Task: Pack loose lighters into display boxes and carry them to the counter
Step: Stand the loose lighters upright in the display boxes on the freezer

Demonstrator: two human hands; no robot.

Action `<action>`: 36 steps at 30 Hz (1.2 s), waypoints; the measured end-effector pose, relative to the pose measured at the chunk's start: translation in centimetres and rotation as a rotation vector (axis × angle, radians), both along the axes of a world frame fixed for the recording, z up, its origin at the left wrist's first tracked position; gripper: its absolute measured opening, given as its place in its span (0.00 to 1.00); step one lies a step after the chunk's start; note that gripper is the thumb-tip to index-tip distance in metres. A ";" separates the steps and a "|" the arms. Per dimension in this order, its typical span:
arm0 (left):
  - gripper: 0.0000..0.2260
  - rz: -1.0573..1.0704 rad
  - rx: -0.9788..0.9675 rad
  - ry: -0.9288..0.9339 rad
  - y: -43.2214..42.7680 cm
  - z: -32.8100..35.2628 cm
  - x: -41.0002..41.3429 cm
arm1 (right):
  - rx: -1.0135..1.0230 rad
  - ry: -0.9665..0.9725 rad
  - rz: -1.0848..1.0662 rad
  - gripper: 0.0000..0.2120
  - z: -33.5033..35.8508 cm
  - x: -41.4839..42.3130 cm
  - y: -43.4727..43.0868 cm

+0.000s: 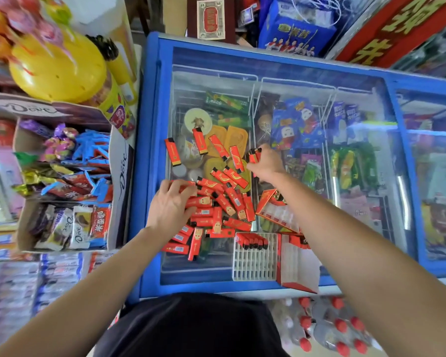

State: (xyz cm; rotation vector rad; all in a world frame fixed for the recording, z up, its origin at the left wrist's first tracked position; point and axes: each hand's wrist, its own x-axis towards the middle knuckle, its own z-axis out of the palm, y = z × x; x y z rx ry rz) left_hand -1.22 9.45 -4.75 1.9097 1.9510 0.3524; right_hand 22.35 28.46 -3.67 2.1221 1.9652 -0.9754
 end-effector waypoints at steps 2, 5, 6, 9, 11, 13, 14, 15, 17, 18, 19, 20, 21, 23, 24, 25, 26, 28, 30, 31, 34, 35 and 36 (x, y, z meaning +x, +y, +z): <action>0.24 -0.009 -0.046 0.005 0.6 0.1 -0.6 | -0.005 0.089 -0.071 0.27 1.3 -0.5 -0.5; 0.23 -0.013 -0.093 -0.012 1.4 0.5 -0.8 | -0.064 0.318 -0.207 0.28 3.7 -1.3 -2.2; 0.22 -0.013 -0.107 -0.036 1.6 0.7 -0.7 | -0.093 0.405 -0.247 0.25 4.7 -1.5 -3.2; 0.16 -0.021 -0.139 -0.097 1.7 1.3 -0.5 | -0.177 0.622 -0.301 0.13 7.5 -1.6 -7.1; 0.14 -0.001 -0.160 -0.109 1.5 1.6 -0.3 | -0.254 0.784 -0.345 0.10 8.6 -1.3 -9.9; 0.13 0.063 -0.206 -0.183 1.2 2.2 0.0 | -0.313 0.920 -0.407 0.12 9.3 -0.7 -12.6; 0.14 0.100 -0.227 -0.251 1.0 2.6 0.3 | -0.319 0.948 -0.433 0.15 9.6 -0.3 -13.9; 0.14 0.131 -0.255 -0.329 0.8 3.0 0.6 | -0.313 0.961 -0.450 0.17 10.0 0.1 -15.1; 0.12 0.172 -0.327 -0.495 0.2 4.2 1.3 | -0.276 0.994 -0.455 0.22 10.7 0.9 -17.2; 0.10 0.184 -0.369 -0.579 -0.2 4.9 1.8 | -0.255 1.013 -0.455 0.23 10.9 1.3 -18.2; 0.08 0.200 -0.408 -0.661 -0.6 5.6 2.4 | -0.232 1.021 -0.459 0.24 10.9 1.7 -19.1; 0.06 0.213 -0.438 -0.739 -1.2 6.5 3.1 | -0.209 1.010 -0.463 0.25 10.9 2.0 -19.9; 0.04 0.223 -0.463 -0.819 -1.8 7.6 3.9 | -0.185 0.992 -0.462 0.24 11.0 2.2 -20.7; 0.05 0.231 -0.505 -0.953 -3.2 9.5 5.5 | -0.142 0.974 -0.451 0.21 11.0 2.7 -22.2; 0.06 0.231 -0.526 -1.010 -3.9 10.3 6.2 | -0.124 0.975 -0.440 0.20 10.9 3.0 -22.9; 0.07 0.230 -0.547 -1.063 -4.6 11.0 7.0 | -0.113 0.973 -0.430 0.20 10.9 3.2 -23.6; 0.07 0.235 -0.564 -1.118 -5.2 11.7 7.6 | -0.105 0.966 -0.417 0.20 10.9 3.3 -24.2; 0.07 0.259 -0.581 -1.210 -6.1 12.7 8.7 | -0.085 0.943 -0.396 0.19 10.7 3.5 -25.2; 0.06 0.264 -0.556 -1.235 -6.7 13.1 9.5 | -0.058 0.934 -0.389 0.18 10.6 3.6 -26.0; 0.06 0.250 -0.538 -1.226 -6.8 13.2 9.7 | -0.042 0.931 -0.384 0.17 10.6 3.7 -26.3; 0.04 0.196 -0.501 -1.150 -7.0 13.0 9.6 | -0.015 0.904 -0.369 0.14 10.4 4.2 -26.9; 0.06 0.179 -0.492 -1.110 -7.0 12.8 9.5 | -0.015 0.900 -0.364 0.15 10.4 4.4 -27.0; 0.06 0.165 -0.487 -1.069 -7.0 12.7 9.3 | -0.017 0.898 -0.353 0.15 10.3 4.6 -27.2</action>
